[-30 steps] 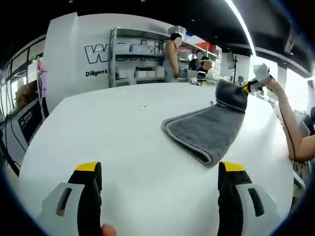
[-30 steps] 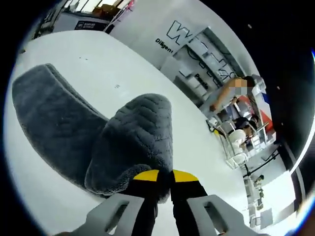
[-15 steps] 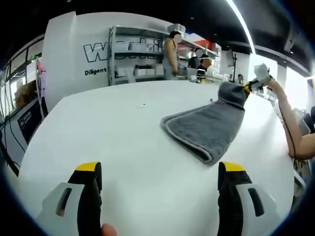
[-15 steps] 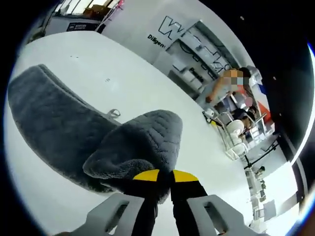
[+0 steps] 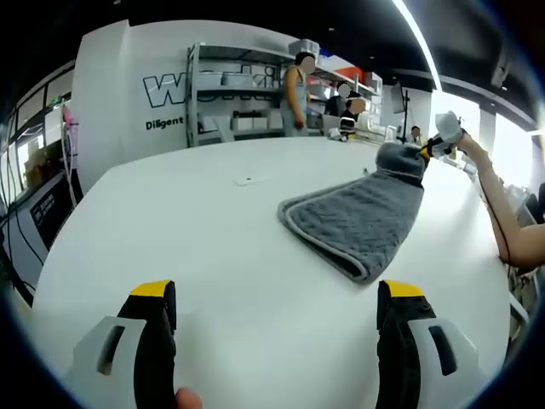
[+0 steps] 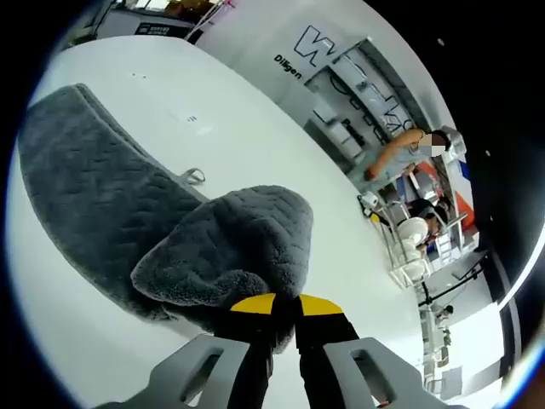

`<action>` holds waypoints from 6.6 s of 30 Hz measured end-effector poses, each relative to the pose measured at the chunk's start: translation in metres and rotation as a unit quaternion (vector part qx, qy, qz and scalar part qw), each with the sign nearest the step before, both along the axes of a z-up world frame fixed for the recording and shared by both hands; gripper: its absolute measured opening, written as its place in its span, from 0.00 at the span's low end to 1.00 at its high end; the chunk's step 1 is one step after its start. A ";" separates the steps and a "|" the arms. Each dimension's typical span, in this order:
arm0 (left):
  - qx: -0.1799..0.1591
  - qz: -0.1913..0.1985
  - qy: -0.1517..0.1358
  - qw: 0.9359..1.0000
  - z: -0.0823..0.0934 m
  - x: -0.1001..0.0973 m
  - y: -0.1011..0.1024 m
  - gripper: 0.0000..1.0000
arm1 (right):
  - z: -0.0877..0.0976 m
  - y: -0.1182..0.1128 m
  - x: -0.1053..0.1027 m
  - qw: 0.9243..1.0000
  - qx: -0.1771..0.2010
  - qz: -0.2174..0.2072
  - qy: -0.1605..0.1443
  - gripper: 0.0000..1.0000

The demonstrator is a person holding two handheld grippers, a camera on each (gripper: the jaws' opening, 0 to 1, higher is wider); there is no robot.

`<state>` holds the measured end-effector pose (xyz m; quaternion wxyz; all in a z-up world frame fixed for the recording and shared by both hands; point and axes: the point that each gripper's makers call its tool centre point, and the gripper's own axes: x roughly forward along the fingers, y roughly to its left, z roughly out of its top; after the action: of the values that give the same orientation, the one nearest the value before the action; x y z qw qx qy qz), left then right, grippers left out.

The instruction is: Open the folded towel by lifting each exposed corner and separating the folded layers until the towel lies flat within the target outline without major curled edges

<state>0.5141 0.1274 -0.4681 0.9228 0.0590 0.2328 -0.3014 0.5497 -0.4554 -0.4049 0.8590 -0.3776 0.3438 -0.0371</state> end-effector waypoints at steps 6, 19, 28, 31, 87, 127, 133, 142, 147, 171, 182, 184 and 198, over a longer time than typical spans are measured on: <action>0.001 0.001 -0.001 1.000 0.000 0.000 0.000 0.96 | -0.011 -0.019 -0.007 1.000 -0.007 -0.003 0.018 0.05; 0.006 0.001 -0.001 1.000 0.001 0.001 0.001 0.96 | -0.023 -0.055 -0.012 0.997 -0.054 -0.020 0.049 0.00; 0.008 0.002 -0.001 1.000 0.001 0.001 0.002 0.96 | -0.040 -0.059 -0.022 0.999 -0.007 -0.038 0.039 0.08; 0.008 0.001 -0.001 1.000 0.000 0.001 0.001 0.96 | -0.040 -0.050 -0.021 0.999 0.040 -0.033 0.008 0.08; -0.017 -0.021 -0.024 0.999 0.017 -0.006 -0.008 0.96 | -0.089 -0.102 -0.050 0.969 0.183 -0.117 -0.115 0.01; -0.062 -0.010 -0.042 0.997 0.031 -0.004 -0.013 0.96 | -0.061 0.055 -0.042 0.963 0.247 0.083 -0.065 0.99; -0.094 -0.011 -0.045 0.995 0.037 -0.001 -0.025 0.93 | -0.040 0.079 -0.039 0.937 0.311 0.122 -0.104 0.99; -0.133 -0.041 -0.040 0.989 0.034 0.000 -0.066 0.83 | -0.040 0.088 -0.036 0.927 0.335 0.131 -0.102 0.99; -0.104 -0.066 -0.034 0.992 0.022 -0.003 -0.088 0.79 | -0.042 0.097 -0.035 0.928 0.331 0.143 -0.092 0.99; -0.066 -0.024 0.018 0.997 -0.023 0.008 -0.094 0.41 | -0.051 0.100 -0.036 0.939 0.302 0.143 -0.076 0.98; -0.060 -0.039 0.001 0.997 -0.020 0.005 -0.103 0.32 | -0.051 0.102 -0.036 0.941 0.296 0.145 -0.073 0.98; -0.057 -0.040 -0.001 0.998 -0.021 0.005 -0.104 0.31 | -0.051 0.102 -0.036 0.942 0.295 0.146 -0.073 0.98; -0.036 -0.056 -0.026 0.997 -0.021 0.005 -0.109 0.09 | -0.055 0.103 -0.035 0.943 0.291 0.147 -0.064 0.97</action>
<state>0.5194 0.0185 -0.4896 0.9116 0.0469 0.1941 -0.3593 0.5143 -0.3519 -0.4603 0.9476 -0.1541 0.2244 0.1675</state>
